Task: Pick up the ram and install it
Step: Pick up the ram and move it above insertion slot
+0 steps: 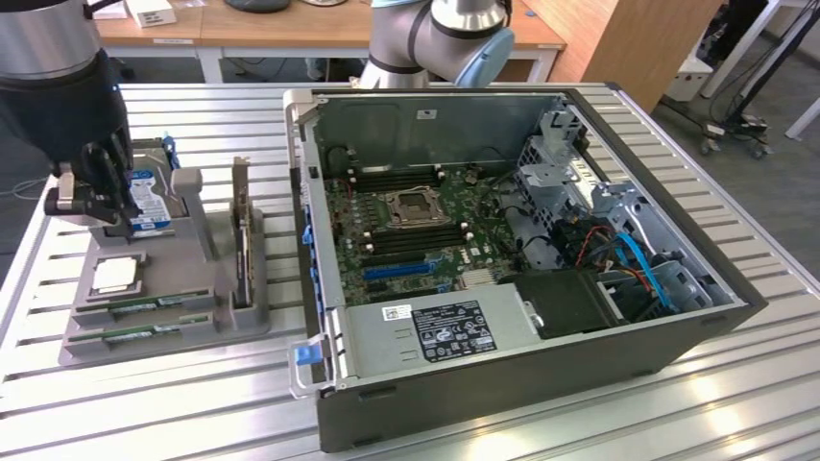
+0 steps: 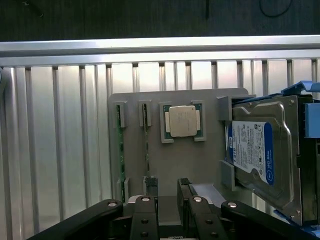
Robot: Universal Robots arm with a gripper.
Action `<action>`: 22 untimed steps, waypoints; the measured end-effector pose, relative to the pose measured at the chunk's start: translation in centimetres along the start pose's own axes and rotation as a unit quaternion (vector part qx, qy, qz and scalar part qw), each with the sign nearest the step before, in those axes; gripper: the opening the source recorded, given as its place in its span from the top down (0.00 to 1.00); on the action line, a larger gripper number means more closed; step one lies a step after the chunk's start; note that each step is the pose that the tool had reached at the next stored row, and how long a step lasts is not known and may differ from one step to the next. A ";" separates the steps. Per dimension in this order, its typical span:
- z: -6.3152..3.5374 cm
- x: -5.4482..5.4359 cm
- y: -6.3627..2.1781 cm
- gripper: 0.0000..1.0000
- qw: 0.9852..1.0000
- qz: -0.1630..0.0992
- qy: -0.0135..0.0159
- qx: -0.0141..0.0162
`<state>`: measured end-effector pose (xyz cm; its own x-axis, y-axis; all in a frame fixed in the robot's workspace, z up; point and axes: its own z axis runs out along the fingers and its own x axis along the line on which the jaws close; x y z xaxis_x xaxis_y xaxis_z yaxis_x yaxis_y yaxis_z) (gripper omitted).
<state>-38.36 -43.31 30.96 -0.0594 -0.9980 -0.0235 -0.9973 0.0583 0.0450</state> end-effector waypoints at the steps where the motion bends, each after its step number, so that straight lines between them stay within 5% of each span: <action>1: 0.11 0.0 -0.01 0.71 1.000 0.000 0.000 0.000; 12: 1.50 0.0 -0.07 0.71 1.000 0.000 0.000 0.000; 22: 1.69 0.0 -0.08 0.71 1.000 0.000 -0.001 0.000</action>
<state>-38.36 -43.31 29.28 -0.0594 -0.9979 -0.0247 -0.9973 0.0583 0.0444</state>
